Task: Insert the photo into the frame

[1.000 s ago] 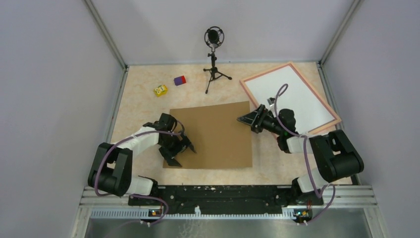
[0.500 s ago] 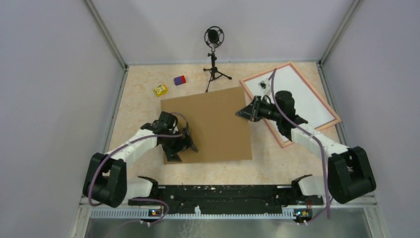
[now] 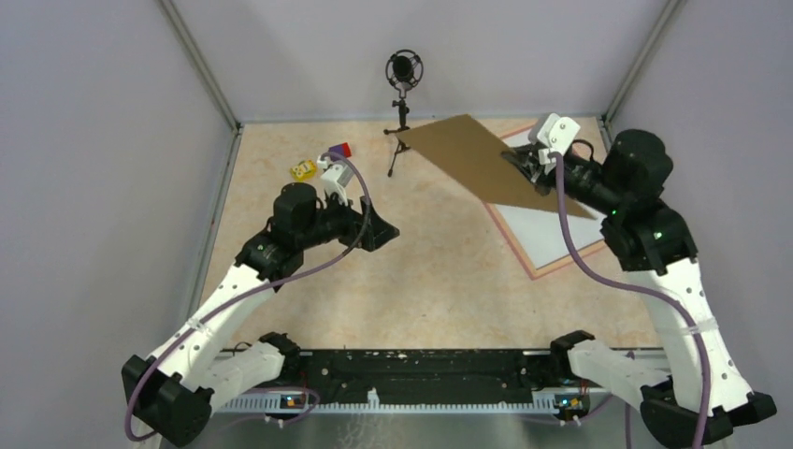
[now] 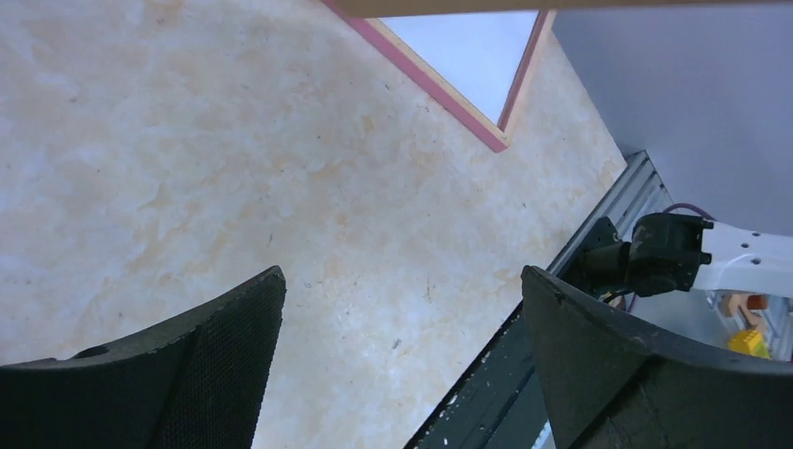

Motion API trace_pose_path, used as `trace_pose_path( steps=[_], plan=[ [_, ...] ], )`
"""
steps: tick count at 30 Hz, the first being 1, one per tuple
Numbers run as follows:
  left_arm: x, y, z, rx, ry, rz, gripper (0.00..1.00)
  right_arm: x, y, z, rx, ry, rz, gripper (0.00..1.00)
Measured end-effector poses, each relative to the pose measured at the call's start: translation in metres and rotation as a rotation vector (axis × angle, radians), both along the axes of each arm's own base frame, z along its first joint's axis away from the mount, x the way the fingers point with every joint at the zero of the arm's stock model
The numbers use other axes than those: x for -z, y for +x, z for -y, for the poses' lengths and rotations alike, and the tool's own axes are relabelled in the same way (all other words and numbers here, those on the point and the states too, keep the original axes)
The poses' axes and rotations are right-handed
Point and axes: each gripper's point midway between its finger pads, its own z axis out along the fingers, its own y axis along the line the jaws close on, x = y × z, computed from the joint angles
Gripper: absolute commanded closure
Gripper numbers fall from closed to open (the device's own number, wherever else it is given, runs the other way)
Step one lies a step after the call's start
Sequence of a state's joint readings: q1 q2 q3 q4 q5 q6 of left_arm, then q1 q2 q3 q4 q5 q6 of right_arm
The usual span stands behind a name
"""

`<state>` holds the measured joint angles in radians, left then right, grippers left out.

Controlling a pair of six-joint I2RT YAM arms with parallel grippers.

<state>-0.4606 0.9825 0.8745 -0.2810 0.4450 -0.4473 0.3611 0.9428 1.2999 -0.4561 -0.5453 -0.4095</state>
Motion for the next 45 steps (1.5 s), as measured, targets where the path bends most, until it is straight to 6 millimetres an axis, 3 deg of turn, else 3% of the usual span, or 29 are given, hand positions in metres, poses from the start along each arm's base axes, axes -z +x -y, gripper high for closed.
trace_pose_path(
  steps=[4, 6, 8, 13, 17, 21, 26, 35, 37, 38, 41, 45],
  plan=[
    [-0.003, -0.001, 0.004, -0.002, 0.032, 0.059, 0.01, -0.049, 0.013, 0.015, 0.033, -0.181, 0.215, 1.00],
    [-0.001, 0.002, 0.003, -0.019, 0.054, 0.074, 0.01, -0.058, 0.020, 0.019, 0.025, -0.291, 0.307, 1.00],
    [0.000, 0.004, 0.002, -0.031, 0.066, 0.086, 0.01, -0.053, 0.029, 0.022, 0.005, -0.410, 0.386, 1.00],
    [0.009, 0.001, 0.003, -0.037, 0.075, 0.086, 0.01, -0.026, 0.070, 0.032, -0.056, -0.682, 0.470, 1.00],
    [0.020, -0.001, 0.004, -0.037, 0.073, 0.061, 0.01, 0.021, 0.103, 0.041, -0.108, -0.841, 0.436, 1.00],
    [0.024, 0.000, 0.007, -0.032, 0.065, 0.040, 0.01, 0.072, 0.114, 0.043, -0.160, -0.916, 0.403, 1.00],
    [0.025, 0.001, 0.010, -0.026, 0.055, 0.030, 0.01, 0.114, 0.123, 0.041, -0.184, -0.935, 0.386, 1.00],
    [0.029, 0.000, 0.012, -0.020, 0.049, 0.016, 0.01, 0.123, 0.133, 0.038, -0.173, -0.942, 0.439, 1.00],
    [0.030, 0.001, 0.013, -0.019, 0.048, 0.014, 0.01, 0.129, 0.132, 0.038, -0.183, -0.953, 0.442, 0.59],
    [0.031, 0.001, 0.013, -0.019, 0.048, 0.013, 0.01, 0.132, 0.131, 0.038, -0.188, -0.955, 0.445, 0.57],
    [0.034, 0.001, 0.013, -0.019, 0.051, 0.004, 0.01, 0.145, 0.127, 0.040, -0.194, -0.975, 0.470, 0.71],
    [0.038, -0.001, 0.013, -0.012, 0.049, -0.006, 0.01, 0.167, 0.124, 0.045, -0.203, -0.995, 0.444, 0.71]
  ],
)
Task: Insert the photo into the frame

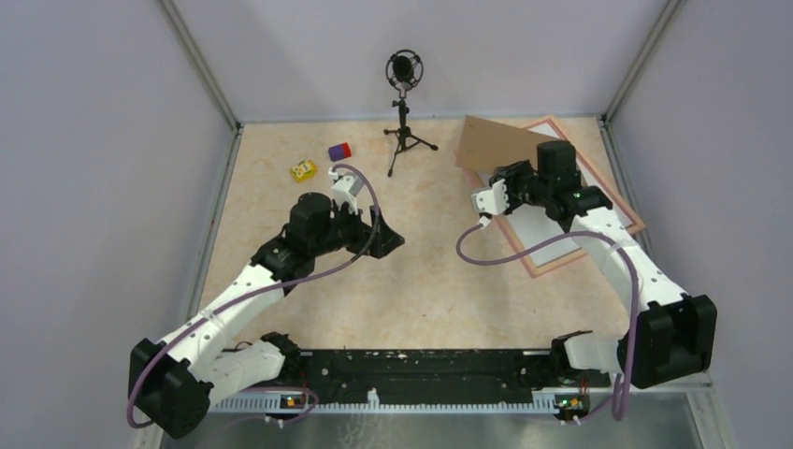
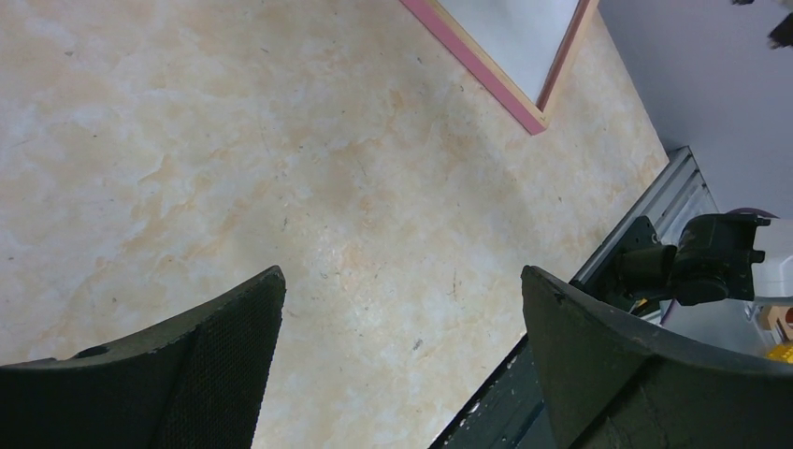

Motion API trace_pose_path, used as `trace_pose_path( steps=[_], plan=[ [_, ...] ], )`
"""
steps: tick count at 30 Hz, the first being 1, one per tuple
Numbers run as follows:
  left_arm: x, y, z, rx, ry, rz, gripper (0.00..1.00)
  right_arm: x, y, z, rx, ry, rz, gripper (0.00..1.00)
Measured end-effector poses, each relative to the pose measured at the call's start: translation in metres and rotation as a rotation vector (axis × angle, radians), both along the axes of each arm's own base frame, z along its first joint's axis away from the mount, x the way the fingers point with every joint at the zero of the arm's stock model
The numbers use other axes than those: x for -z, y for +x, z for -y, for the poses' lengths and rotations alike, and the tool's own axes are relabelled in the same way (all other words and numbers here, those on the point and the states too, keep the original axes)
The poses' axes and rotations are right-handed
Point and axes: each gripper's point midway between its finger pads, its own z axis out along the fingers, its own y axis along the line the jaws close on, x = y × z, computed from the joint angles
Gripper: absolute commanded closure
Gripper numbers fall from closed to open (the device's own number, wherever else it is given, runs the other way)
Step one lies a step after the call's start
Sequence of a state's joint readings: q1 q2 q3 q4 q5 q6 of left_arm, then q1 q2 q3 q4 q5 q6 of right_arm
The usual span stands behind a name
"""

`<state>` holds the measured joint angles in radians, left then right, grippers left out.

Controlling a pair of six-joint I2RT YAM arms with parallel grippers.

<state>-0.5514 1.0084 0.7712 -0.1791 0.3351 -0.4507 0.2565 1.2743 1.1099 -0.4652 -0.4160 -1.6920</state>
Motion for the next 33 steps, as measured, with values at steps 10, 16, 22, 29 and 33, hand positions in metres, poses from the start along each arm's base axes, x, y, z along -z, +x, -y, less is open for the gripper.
trace_pose_path(
  steps=[10, 16, 22, 29, 33],
  plan=[
    [0.005, -0.005, 0.002, 0.014, -0.015, -0.028, 0.01, 0.079, -0.048, 0.002, 0.083, -0.012, -0.129, 0.01],
    [0.009, -0.007, 0.003, 0.021, -0.015, -0.038, 0.01, 0.075, -0.108, -0.046, 0.076, 0.157, -0.235, 0.01],
    [0.014, -0.006, 0.004, 0.021, -0.006, -0.051, 0.01, 0.058, -0.126, -0.078, 0.386, 0.663, -0.557, 0.01],
    [0.030, 0.000, 0.007, 0.019, 0.023, -0.098, 0.01, 0.092, -0.097, -0.079, 1.098, 1.407, -0.933, 0.09],
    [0.020, 0.008, 0.011, 0.021, 0.021, -0.084, 0.01, 0.146, -0.099, -0.052, 1.352, 1.824, -0.980, 0.18]
  ],
)
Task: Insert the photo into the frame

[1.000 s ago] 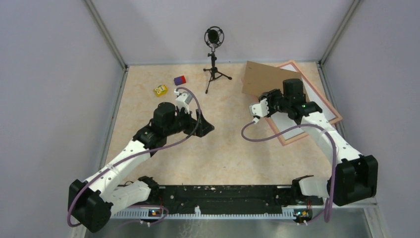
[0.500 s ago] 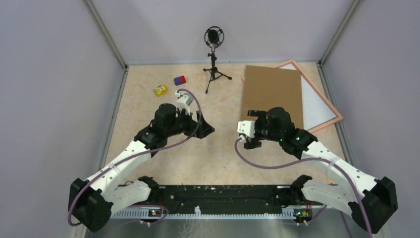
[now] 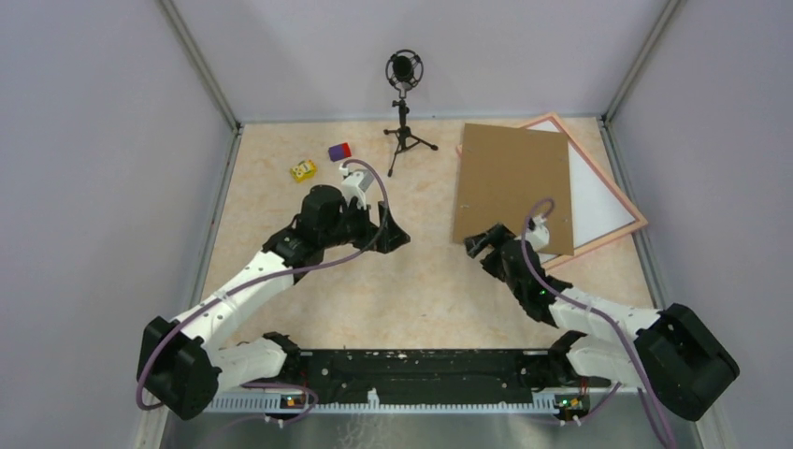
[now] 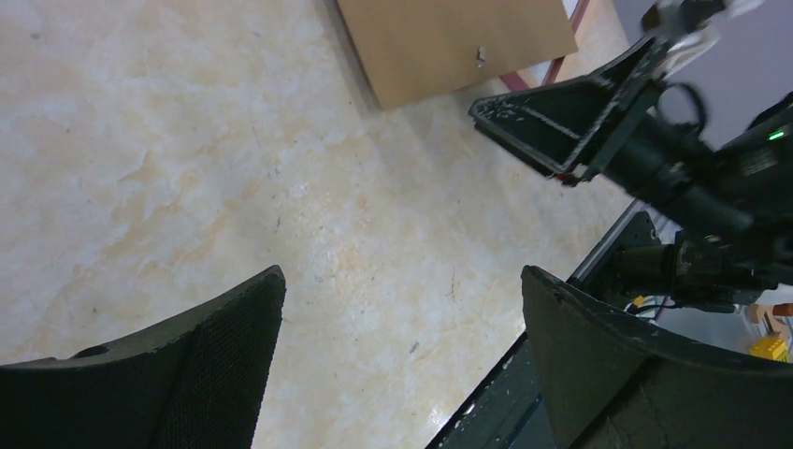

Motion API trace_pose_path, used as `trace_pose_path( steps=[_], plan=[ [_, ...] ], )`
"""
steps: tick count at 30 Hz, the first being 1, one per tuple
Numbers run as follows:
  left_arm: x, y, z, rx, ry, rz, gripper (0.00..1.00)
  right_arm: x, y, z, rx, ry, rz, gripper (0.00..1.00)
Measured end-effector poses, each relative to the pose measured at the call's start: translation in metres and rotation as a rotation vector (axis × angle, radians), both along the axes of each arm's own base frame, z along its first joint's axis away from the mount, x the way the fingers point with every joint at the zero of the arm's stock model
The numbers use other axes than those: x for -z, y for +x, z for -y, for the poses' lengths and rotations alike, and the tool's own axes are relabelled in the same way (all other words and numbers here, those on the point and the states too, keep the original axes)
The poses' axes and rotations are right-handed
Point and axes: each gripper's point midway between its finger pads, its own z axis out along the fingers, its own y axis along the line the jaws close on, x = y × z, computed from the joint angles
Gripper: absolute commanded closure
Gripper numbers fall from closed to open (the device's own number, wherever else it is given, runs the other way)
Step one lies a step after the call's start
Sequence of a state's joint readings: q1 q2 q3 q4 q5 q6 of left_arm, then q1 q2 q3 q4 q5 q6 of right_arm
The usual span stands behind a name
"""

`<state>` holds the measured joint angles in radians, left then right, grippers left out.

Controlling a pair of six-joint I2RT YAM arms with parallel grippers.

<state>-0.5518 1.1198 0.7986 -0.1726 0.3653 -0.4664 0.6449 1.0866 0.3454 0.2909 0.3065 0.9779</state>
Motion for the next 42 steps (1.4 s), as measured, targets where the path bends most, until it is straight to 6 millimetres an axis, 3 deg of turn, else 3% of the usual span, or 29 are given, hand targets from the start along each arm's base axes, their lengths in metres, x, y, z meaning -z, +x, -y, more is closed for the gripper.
trace_pose_path(
  steps=[2, 4, 7, 11, 17, 23, 26, 29, 33, 35, 40, 42],
  plan=[
    [-0.011, 0.004, 0.002, 0.001, -0.011, 0.021, 0.01, 0.027, -0.005, 0.023, 0.166, 0.090, -0.047, 0.15],
    [-0.024, 0.007, 0.004, 0.003, -0.025, 0.050, 0.01, 0.041, -0.005, 0.039, 0.303, 0.153, -0.071, 0.13],
    [-0.040, 0.011, 0.007, 0.005, -0.040, 0.083, 0.01, 0.038, 0.009, 0.052, 0.452, 0.245, -0.029, 0.14],
    [-0.051, 0.014, 0.008, 0.008, -0.050, 0.107, 0.01, 0.041, 0.025, 0.065, 0.601, 0.346, 0.039, 0.22],
    [-0.061, 0.016, 0.009, 0.013, -0.055, 0.125, 0.01, 0.054, 0.037, 0.080, 0.733, 0.505, 0.147, 0.59],
    [-0.062, 0.015, 0.010, 0.017, -0.057, 0.124, 0.01, 0.068, 0.038, 0.084, 0.753, 0.535, 0.181, 0.79],
    [-0.062, 0.015, 0.010, 0.017, -0.057, 0.124, 0.01, 0.067, 0.039, 0.082, 0.723, 0.487, 0.184, 0.99],
    [-0.062, 0.015, 0.010, 0.017, -0.057, 0.124, 0.01, 0.056, 0.040, 0.083, 0.687, 0.469, 0.196, 1.00],
    [-0.062, 0.015, 0.010, 0.017, -0.057, 0.125, 0.01, 0.014, 0.046, 0.083, 0.626, 0.524, 0.266, 1.00],
    [-0.062, 0.015, 0.010, 0.017, -0.058, 0.126, 0.01, 0.003, 0.045, 0.082, 0.584, 0.505, 0.278, 1.00],
    [-0.064, 0.015, 0.011, 0.020, -0.063, 0.129, 0.01, -0.006, 0.048, 0.082, 0.461, 0.337, 0.223, 1.00],
    [-0.063, 0.015, 0.011, 0.021, -0.068, 0.127, 0.01, -0.021, 0.051, 0.084, 0.411, 0.242, 0.216, 1.00]
  ],
)
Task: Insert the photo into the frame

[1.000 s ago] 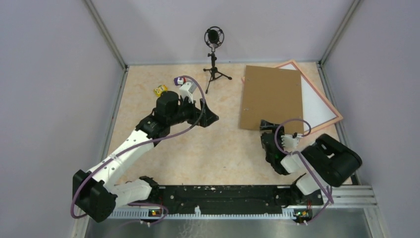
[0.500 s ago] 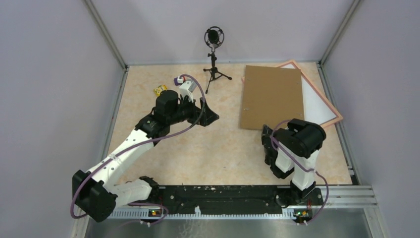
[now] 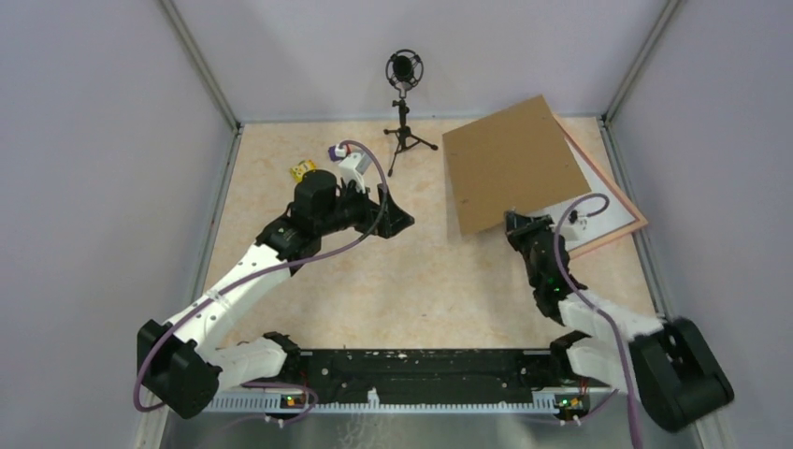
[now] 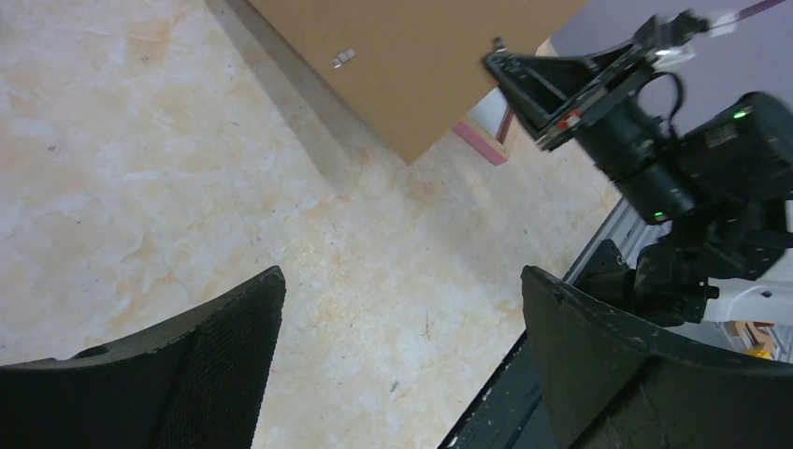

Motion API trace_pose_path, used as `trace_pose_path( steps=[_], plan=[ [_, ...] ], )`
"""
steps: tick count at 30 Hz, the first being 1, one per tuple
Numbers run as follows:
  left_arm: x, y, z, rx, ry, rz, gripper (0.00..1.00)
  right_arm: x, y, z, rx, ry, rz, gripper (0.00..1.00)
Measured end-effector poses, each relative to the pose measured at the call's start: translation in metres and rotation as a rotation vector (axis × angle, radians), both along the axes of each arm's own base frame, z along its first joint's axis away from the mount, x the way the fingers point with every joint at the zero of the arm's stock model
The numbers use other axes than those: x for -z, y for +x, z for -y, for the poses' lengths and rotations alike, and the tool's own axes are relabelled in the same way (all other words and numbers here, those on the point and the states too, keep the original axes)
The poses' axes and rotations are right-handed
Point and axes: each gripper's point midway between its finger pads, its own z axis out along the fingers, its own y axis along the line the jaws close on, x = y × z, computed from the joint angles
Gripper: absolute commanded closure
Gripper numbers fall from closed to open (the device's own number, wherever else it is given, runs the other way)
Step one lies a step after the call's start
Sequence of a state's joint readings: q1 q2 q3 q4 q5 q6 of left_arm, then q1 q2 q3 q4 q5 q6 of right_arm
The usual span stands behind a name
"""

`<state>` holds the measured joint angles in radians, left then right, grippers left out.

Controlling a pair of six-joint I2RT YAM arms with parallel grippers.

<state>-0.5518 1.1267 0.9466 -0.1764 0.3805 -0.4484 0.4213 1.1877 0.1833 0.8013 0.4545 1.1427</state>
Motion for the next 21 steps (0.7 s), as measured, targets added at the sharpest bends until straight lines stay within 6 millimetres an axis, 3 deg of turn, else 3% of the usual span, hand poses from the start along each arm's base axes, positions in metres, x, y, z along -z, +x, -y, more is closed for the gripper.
trace_pose_path(
  steps=[3, 5, 8, 16, 21],
  plan=[
    [0.004, -0.002, 0.001, 0.004, -0.001, -0.013, 0.01, -0.043, -0.006, 0.013, -0.037, -0.096, 0.045, 1.00],
    [0.008, -0.004, 0.002, 0.009, 0.000, -0.022, 0.01, -0.064, -0.009, 0.040, -0.024, -0.162, 0.064, 1.00],
    [0.010, -0.007, 0.006, 0.026, -0.005, -0.034, 0.01, -0.079, -0.009, 0.086, 0.014, -0.231, 0.018, 1.00],
    [0.009, -0.013, 0.014, 0.060, -0.022, -0.045, 0.01, -0.079, -0.002, 0.151, -0.077, -0.109, -0.181, 1.00],
    [0.009, -0.015, 0.016, 0.069, -0.024, -0.047, 0.01, -0.059, -0.011, 0.166, -0.054, 0.085, -0.205, 1.00]
  ],
)
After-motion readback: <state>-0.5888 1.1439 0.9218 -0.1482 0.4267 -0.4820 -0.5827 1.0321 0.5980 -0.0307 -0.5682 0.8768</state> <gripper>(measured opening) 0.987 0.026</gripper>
